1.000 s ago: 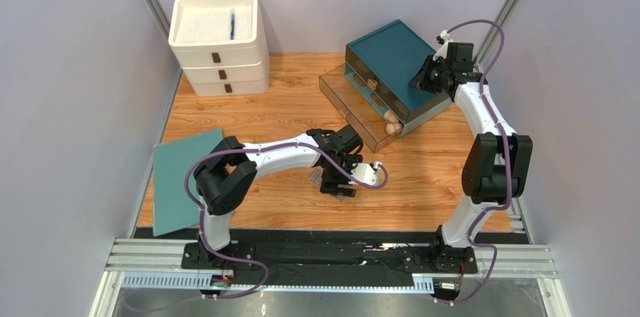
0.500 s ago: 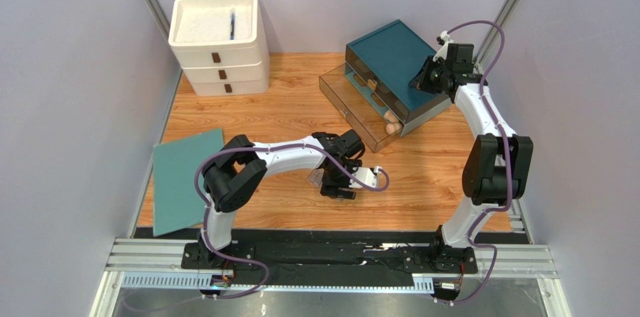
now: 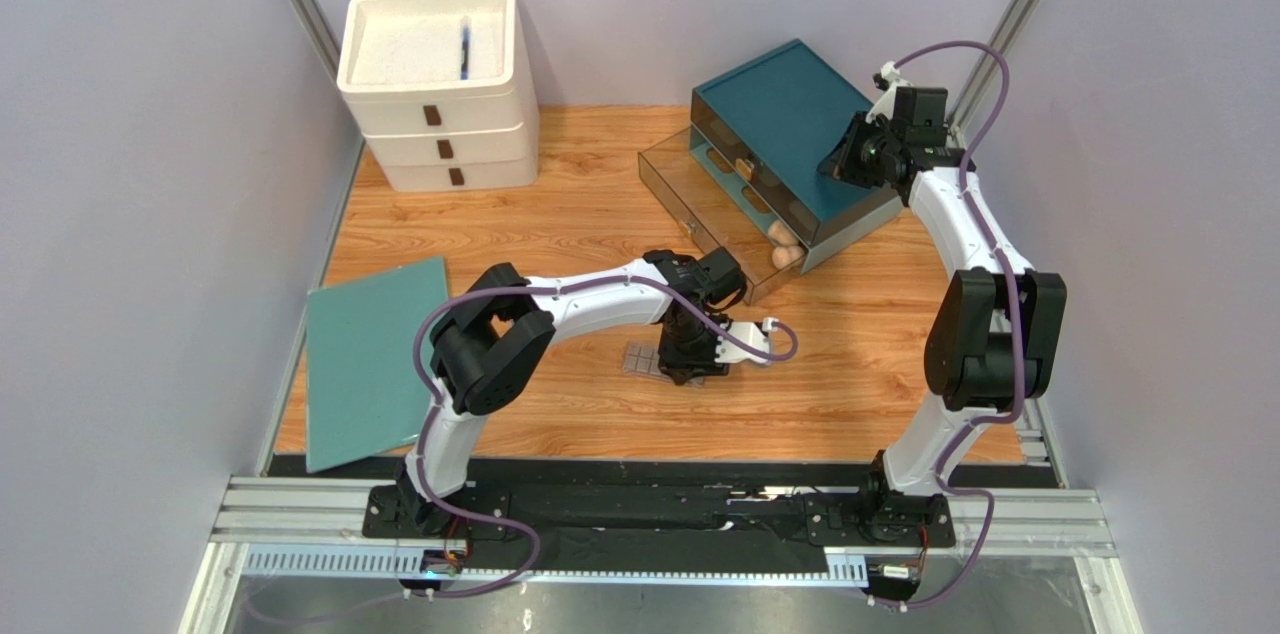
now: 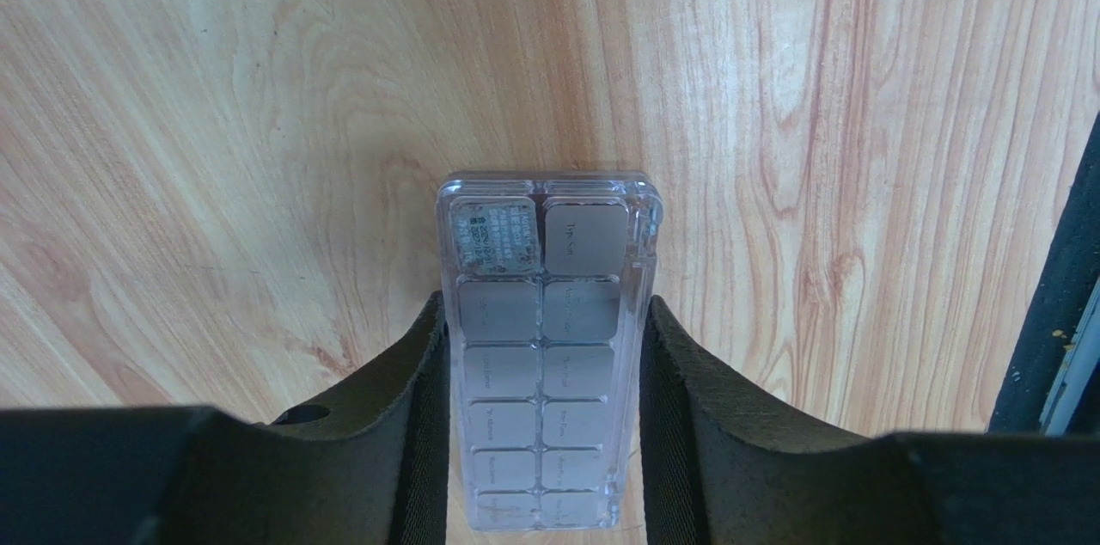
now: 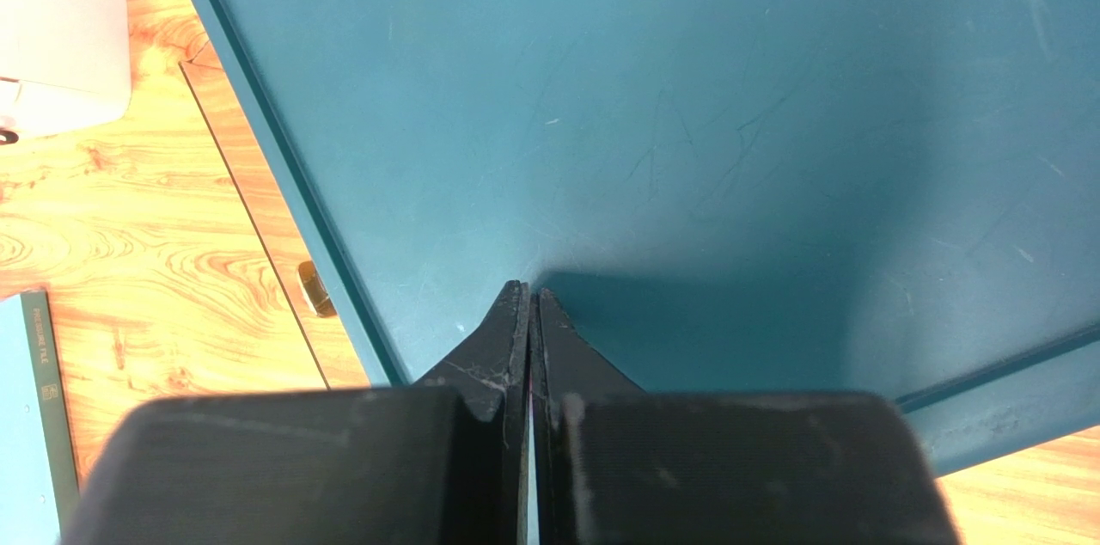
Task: Organize the makeup
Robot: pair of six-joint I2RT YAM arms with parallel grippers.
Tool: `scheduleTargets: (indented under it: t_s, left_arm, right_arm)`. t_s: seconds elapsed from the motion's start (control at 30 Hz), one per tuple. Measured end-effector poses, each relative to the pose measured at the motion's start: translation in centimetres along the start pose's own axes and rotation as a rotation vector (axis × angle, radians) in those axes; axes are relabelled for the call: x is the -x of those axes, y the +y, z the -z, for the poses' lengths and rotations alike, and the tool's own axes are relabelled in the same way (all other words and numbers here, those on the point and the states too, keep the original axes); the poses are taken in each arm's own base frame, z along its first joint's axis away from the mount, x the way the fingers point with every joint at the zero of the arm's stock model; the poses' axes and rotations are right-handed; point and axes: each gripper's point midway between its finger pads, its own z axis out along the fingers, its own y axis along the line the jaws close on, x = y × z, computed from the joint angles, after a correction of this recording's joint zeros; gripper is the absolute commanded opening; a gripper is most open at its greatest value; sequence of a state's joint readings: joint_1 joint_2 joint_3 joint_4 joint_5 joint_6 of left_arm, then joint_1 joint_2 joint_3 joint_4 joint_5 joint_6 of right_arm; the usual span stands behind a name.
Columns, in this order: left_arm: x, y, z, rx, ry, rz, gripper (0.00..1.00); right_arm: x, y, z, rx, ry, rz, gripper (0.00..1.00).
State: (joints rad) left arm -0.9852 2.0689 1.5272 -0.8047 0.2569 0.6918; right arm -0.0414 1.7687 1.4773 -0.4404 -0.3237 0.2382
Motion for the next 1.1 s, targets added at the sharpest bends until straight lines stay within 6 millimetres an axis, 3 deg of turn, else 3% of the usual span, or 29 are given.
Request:
scheduleTargets:
  t_s: [0.4,0.53,1.1]
  left_arm:
    - [-0.2,1.5,0.9,0.039,-0.040,0.131,0.00]
    - [0.4,3.7,3.0,0.086,-0.118,0.209,0.00]
    - [8.3,12.1,13.3,0.229,-0.601,0.387,0.00]
  right_arm:
    - [-0.1,0.0,0.1,0.000,0.003,-0.001,0.00]
    - [-0.1,0.0,0.1,0.000,0.003,-0.001,0.00]
    - [-0.1,0.0,0.1,0.000,0.003,-0.001,0.00]
